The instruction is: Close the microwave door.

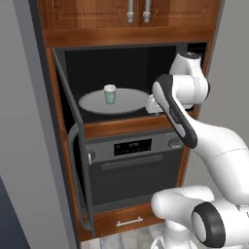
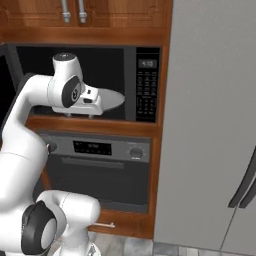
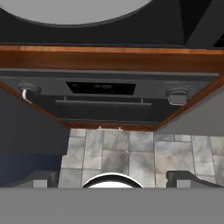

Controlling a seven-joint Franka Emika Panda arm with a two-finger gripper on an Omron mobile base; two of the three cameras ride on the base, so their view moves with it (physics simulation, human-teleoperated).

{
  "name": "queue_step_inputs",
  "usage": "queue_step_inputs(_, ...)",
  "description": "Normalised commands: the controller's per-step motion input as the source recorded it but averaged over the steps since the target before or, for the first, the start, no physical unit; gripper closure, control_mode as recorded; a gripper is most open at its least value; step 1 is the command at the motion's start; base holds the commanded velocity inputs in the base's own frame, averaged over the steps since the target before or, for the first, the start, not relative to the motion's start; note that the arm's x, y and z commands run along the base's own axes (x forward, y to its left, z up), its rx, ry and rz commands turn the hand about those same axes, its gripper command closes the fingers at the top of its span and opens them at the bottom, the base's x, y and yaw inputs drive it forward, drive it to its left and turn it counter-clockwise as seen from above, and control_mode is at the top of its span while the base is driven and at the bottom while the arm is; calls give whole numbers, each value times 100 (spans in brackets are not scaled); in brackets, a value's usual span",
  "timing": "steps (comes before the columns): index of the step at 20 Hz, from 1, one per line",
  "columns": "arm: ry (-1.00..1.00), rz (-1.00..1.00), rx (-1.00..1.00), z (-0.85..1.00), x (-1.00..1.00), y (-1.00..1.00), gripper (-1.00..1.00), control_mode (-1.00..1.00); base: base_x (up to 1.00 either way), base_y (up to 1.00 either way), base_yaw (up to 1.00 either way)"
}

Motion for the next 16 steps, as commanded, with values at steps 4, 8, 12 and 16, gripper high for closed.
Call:
queue_step_inputs(4, 0, 0, 0, 0, 0, 0, -100, 100, -50, 16, 3)
queue_step_inputs(8, 0, 1, 0, -1, -11, 6, -100, -100, -28, 27, 2)
queue_step_inputs(12, 0, 1, 0, -1, -12, 5, -100, -100, 0, 0, 0)
queue_step_inputs(16, 0, 0, -2, -1, -6, 7, -100, -100, 0, 0, 0)
